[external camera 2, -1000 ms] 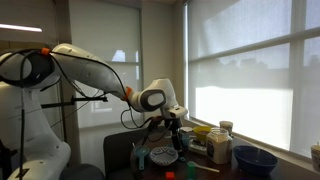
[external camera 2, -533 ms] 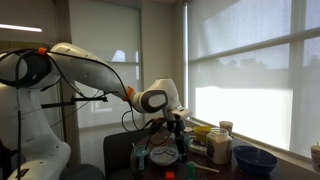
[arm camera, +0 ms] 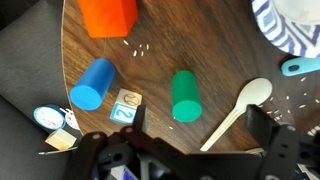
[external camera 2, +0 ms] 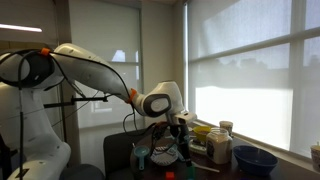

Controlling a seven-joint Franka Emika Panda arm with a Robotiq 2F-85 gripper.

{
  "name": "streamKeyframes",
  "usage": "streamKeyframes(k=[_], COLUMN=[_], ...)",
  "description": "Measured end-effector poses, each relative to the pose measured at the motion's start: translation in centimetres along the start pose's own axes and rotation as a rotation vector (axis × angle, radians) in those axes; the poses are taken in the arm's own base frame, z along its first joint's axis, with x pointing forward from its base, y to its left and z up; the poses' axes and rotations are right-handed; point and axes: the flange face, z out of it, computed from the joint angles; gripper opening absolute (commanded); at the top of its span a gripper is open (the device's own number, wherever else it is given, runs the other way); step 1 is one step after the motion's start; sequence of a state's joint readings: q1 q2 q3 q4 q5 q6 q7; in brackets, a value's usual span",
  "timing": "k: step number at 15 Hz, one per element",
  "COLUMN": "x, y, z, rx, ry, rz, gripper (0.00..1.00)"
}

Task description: Move the green cylindrical block a little to the left, pick up the blue cylindrical block and place it next to the green cylindrical block, move the blue cylindrical block a little to the left, pick up the orange rectangular block and put it on top of both the green and blue cylindrical blocks

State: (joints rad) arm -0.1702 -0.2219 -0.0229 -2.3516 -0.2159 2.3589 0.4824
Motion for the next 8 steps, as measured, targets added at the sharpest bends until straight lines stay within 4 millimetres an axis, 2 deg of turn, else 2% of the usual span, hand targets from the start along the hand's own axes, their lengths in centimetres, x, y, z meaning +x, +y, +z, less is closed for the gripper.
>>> streamKeyframes(k=[3,4,5,7,8], x=[0.5,0.6,0.7,0.7,0.7], y=[0.4,0.4,0.5,0.4,0.4], z=[0.9,1.2,1.5,2.0,2.3], rx=[0.016,0.022,0.029,0.039,0.044], ry=[0.005,0.004,0.0,-0.006,-0.01], rz=[-0.012,-0.015,-0.018,-0.021,-0.023], gripper=[1.0,0.96,0.74,0.69,0.63])
